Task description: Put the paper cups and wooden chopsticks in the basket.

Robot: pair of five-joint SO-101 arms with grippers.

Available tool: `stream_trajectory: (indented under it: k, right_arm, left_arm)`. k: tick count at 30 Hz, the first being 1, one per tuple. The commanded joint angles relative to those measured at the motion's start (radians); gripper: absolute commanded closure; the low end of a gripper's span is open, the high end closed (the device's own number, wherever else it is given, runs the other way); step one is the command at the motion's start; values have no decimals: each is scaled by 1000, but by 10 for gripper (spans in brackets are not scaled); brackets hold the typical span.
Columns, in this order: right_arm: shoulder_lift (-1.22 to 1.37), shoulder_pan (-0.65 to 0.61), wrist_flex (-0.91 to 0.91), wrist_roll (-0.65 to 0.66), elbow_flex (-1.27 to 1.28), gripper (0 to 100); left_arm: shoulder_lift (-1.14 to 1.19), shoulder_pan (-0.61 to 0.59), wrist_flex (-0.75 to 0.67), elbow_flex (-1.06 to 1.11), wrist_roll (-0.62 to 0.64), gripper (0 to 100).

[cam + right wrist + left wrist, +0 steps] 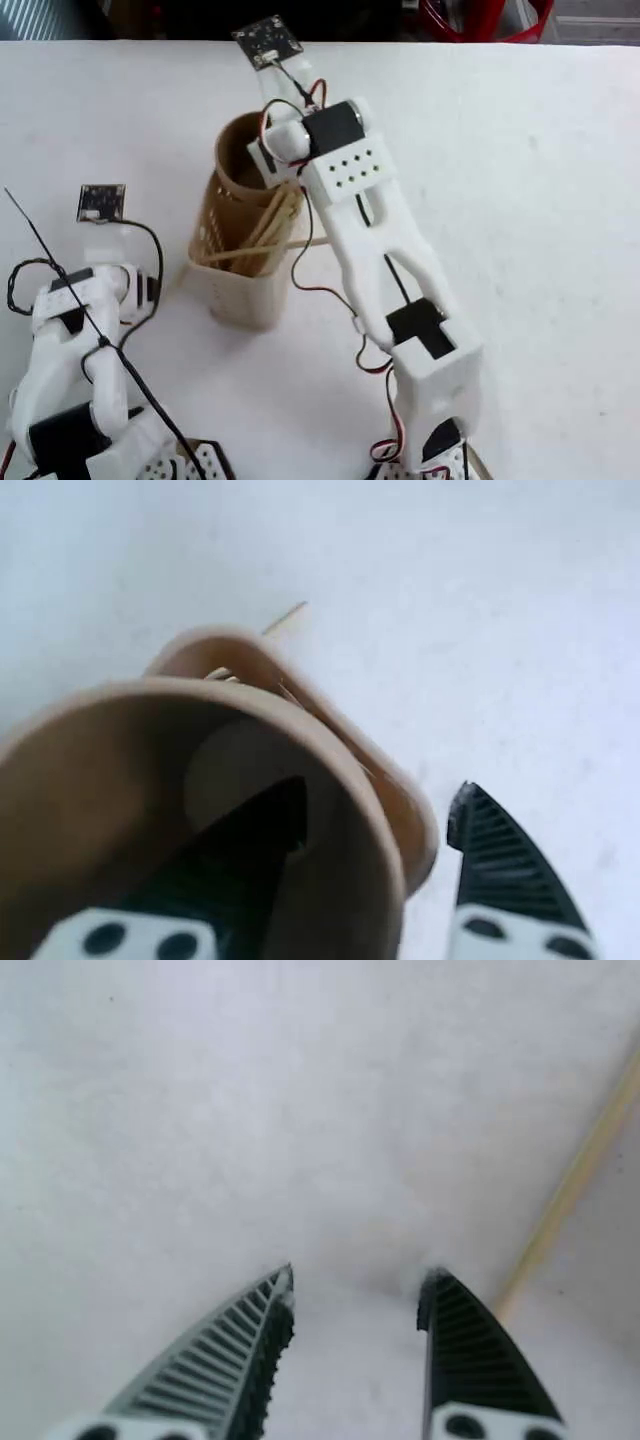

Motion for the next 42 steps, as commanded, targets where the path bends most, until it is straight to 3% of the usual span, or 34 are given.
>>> stream_trajectory:
  k: [1,4,7,11,14,17,19,23,29,33,39,42]
  right_arm:
    - [-188,-15,7,3,-28,774]
    - [-326,-36,7,9,-26,775]
    - [-427,-56,7,63,-18,775]
    - [-530,-48,73,80,-20,776]
    - [-622,25,160,80,-17,785]
    - [-733,137,185,80,52,884]
    - [-820,242,183,80,180,981]
    - [-987,421,147,187,574,956]
    - [-1244,611,-131,319,1244,977]
    - [-1382,679,-249,377,1580,977]
    - [-1486,719,-377,419,1801,977]
    - [-1506,740,-378,420,1840,977]
  left_arm:
    - [-7,-13,20,-34,-43,786]
    - [-7,-12,23,-91,-121,786]
    - [-7,-12,64,-192,-109,788]
    - [-7,-45,284,-445,-114,786]
    - [-1,-67,489,-713,-195,786]
    - [5,-65,720,-961,-275,786]
    - [25,-62,847,-1088,-307,786]
    - [183,-16,977,-1186,-345,785]
    - [470,119,982,-1181,-344,749]
    - [516,137,858,-1102,-348,746]
    - [516,223,589,-786,-379,745]
    - [516,251,540,-729,-376,745]
